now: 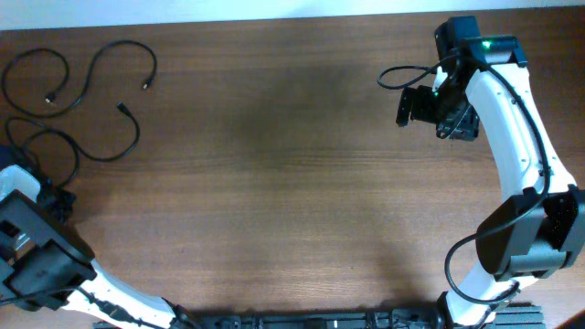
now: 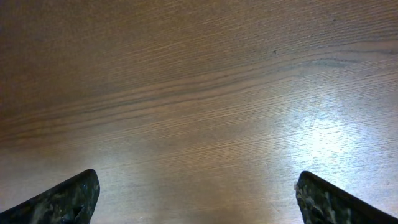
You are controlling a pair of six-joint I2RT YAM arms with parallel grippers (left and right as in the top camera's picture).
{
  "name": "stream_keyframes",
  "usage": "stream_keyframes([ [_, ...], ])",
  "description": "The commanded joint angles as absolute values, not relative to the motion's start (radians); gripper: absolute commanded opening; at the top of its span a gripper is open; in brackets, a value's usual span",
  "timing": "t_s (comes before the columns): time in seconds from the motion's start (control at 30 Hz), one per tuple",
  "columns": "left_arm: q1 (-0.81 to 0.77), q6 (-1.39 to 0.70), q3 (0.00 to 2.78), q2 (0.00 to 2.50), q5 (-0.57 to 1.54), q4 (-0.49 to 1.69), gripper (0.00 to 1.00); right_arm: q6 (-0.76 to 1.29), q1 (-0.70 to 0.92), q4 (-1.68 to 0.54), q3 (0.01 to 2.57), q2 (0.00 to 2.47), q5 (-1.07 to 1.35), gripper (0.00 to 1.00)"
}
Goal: Untangle cables
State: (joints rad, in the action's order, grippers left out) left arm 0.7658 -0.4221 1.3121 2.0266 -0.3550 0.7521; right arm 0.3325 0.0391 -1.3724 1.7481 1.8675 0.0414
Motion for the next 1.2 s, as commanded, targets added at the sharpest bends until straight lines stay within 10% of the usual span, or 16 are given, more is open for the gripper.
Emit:
stream_keyframes([
  [0.0, 0.768, -0.417, 1.301, 2.064, -0.361, 0.78, 0.04, 0.329, 0.039, -1.372, 1.748, 1.859, 0.029, 0.98],
  [0.4, 0.648, -0.114, 1.3, 2.064, -0.134, 0.78, 0.0, 0.329, 0.039, -1.372, 1.748, 1.859, 0.029, 0.98],
  [1.07, 0.605, -0.247, 1.217, 2.064, -0.089, 1.009, 0.0, 0.329, 0.039, -1.373, 1.748, 1.859, 0.029, 0.99],
  [1.13, 0.605, -0.245, 1.217, 2.064, 0.023, 1.012, 0.99, 0.329, 0.039, -1.372, 1.748, 1.859, 0.029, 0.99],
  [1.17, 0.605, -0.245, 1.218, 2.064, 0.056, 1.012, 0.98, 0.329, 0.039, -1.372, 1.748, 1.859, 0.029, 0.98],
])
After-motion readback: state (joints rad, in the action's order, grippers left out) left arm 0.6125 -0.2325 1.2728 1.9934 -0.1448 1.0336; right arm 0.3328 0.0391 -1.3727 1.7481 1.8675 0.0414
